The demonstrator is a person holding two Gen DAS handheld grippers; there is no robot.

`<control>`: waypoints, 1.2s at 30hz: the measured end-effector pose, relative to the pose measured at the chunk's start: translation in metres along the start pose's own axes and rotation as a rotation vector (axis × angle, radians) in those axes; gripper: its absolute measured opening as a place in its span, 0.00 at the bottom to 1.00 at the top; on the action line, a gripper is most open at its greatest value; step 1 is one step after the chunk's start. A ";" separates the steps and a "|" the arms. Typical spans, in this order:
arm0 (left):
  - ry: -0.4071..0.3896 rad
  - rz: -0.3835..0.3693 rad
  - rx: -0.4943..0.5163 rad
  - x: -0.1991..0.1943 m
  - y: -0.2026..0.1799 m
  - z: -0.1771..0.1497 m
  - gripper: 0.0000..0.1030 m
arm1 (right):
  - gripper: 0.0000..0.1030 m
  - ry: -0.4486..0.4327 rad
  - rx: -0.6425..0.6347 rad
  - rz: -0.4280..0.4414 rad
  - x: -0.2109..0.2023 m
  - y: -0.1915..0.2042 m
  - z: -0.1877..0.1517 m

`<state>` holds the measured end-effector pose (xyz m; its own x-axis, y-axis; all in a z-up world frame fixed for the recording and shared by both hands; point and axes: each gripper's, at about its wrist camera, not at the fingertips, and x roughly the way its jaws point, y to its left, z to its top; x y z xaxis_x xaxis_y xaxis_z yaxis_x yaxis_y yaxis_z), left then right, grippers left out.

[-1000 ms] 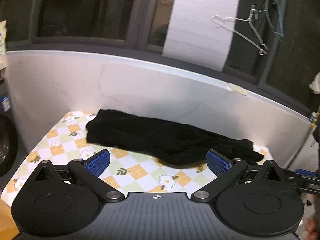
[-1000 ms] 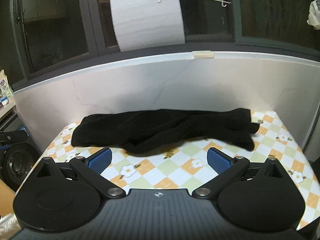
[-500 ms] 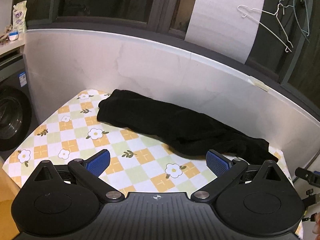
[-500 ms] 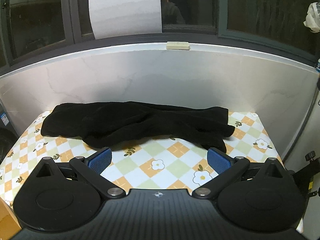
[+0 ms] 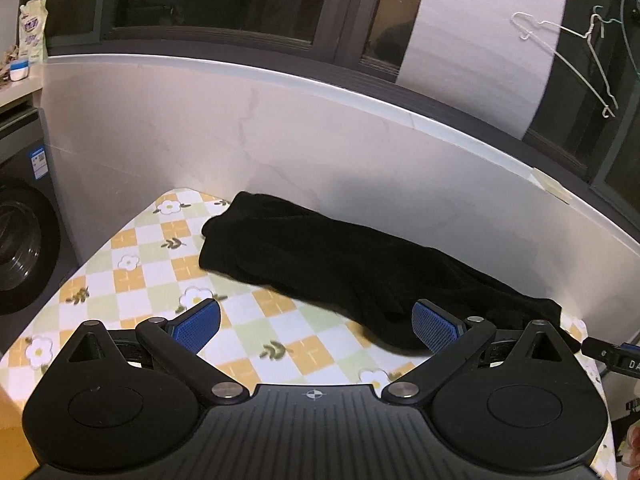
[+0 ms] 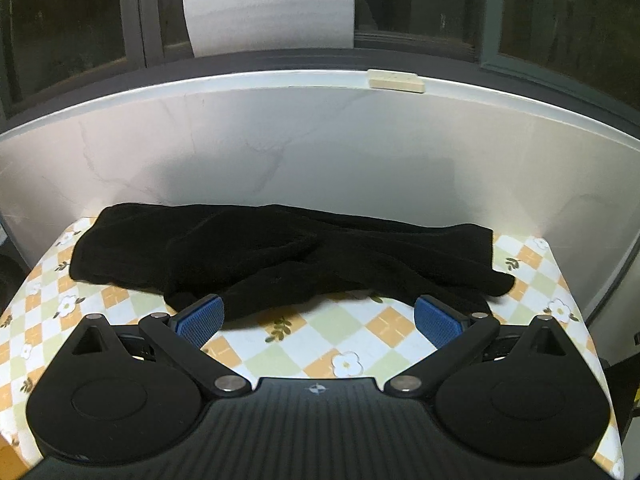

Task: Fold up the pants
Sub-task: 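Lower the right tool onto the pants waistband and close it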

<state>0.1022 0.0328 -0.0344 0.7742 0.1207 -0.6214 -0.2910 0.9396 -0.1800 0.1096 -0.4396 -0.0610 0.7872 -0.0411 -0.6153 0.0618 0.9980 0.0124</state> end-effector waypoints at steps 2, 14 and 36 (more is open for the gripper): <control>0.009 -0.002 0.005 0.015 0.006 0.010 1.00 | 1.00 0.006 0.007 0.001 0.014 0.008 0.008; 0.051 0.018 -0.004 0.113 0.047 0.050 0.99 | 0.99 0.022 -0.095 -0.001 0.145 0.048 0.045; 0.234 0.002 -0.097 0.199 0.078 0.035 0.93 | 0.50 0.250 -0.121 0.011 0.374 0.029 0.052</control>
<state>0.2532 0.1408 -0.1458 0.6258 0.0350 -0.7792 -0.3539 0.9030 -0.2436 0.4378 -0.4289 -0.2504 0.6103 -0.0321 -0.7916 -0.0319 0.9974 -0.0650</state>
